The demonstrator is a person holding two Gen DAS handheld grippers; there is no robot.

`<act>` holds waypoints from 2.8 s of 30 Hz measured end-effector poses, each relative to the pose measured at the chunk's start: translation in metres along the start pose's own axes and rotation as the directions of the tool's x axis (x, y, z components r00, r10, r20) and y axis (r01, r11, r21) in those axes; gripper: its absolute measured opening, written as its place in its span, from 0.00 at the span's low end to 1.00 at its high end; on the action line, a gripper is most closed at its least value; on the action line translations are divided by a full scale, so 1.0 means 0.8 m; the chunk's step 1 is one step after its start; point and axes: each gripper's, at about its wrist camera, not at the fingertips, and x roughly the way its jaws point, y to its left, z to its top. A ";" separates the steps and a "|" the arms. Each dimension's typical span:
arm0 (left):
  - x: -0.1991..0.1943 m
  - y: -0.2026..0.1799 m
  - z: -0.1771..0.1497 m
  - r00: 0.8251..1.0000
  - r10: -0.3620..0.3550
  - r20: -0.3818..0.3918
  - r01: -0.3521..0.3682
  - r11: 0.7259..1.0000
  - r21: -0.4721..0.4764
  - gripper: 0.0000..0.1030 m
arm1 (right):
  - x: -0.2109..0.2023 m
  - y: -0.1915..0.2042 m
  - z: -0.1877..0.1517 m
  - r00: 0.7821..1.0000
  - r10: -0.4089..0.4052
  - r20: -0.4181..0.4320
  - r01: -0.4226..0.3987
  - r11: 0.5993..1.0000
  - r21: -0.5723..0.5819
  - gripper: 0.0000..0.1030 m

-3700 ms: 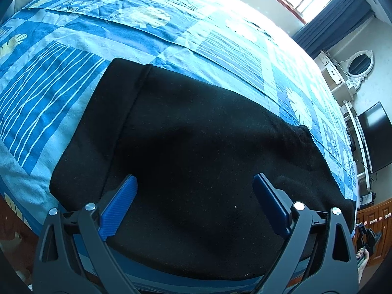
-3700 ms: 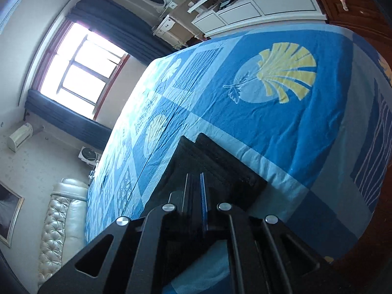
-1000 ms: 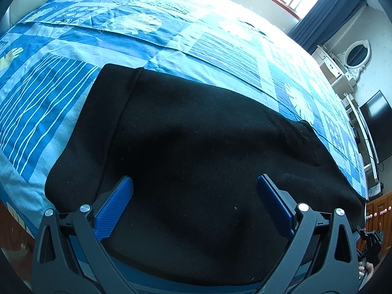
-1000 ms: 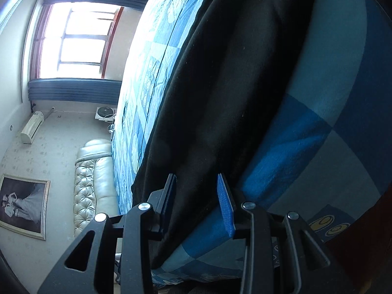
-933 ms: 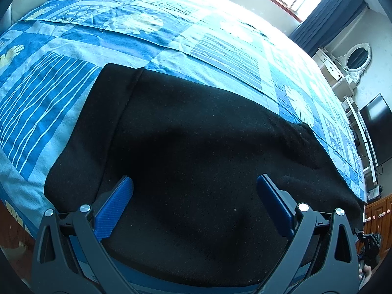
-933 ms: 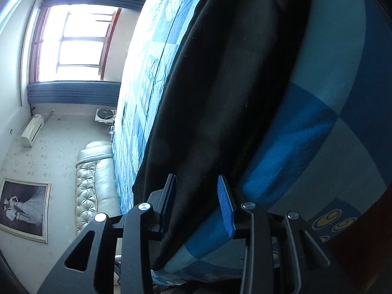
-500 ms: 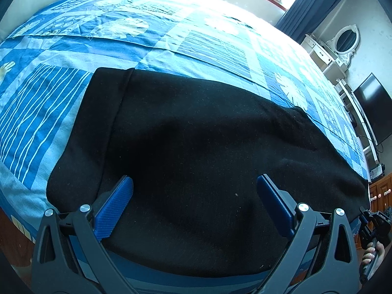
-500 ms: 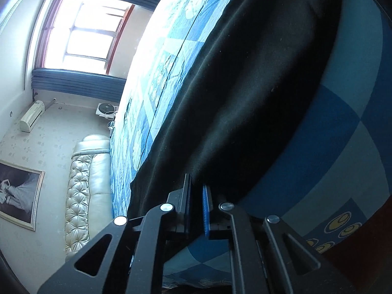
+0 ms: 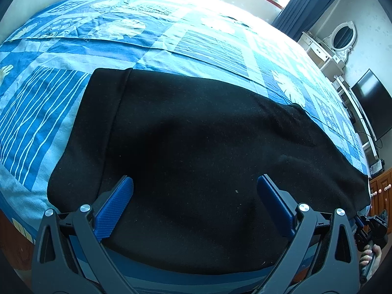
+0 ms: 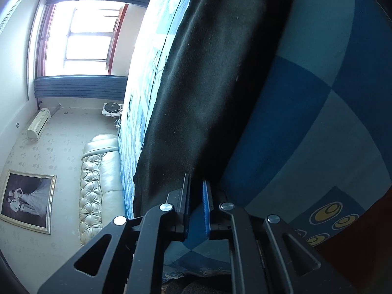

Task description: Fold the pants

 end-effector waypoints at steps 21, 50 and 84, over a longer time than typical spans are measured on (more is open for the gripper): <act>0.000 0.001 -0.003 1.000 -0.014 0.009 0.014 0.999 0.033 0.98 | -0.167 -0.072 0.283 0.945 -0.261 0.197 0.297 0.937 -0.182 0.65; -0.015 -0.012 -0.002 0.996 0.092 -0.008 -0.090 0.991 0.101 0.98 | -0.134 0.094 0.215 0.938 -0.296 0.180 0.346 0.807 -0.479 0.20; -0.064 -0.026 -0.008 0.998 0.048 0.045 -0.054 0.990 0.134 0.98 | 0.125 0.272 -0.081 0.940 -0.334 0.069 0.246 0.524 -0.815 0.20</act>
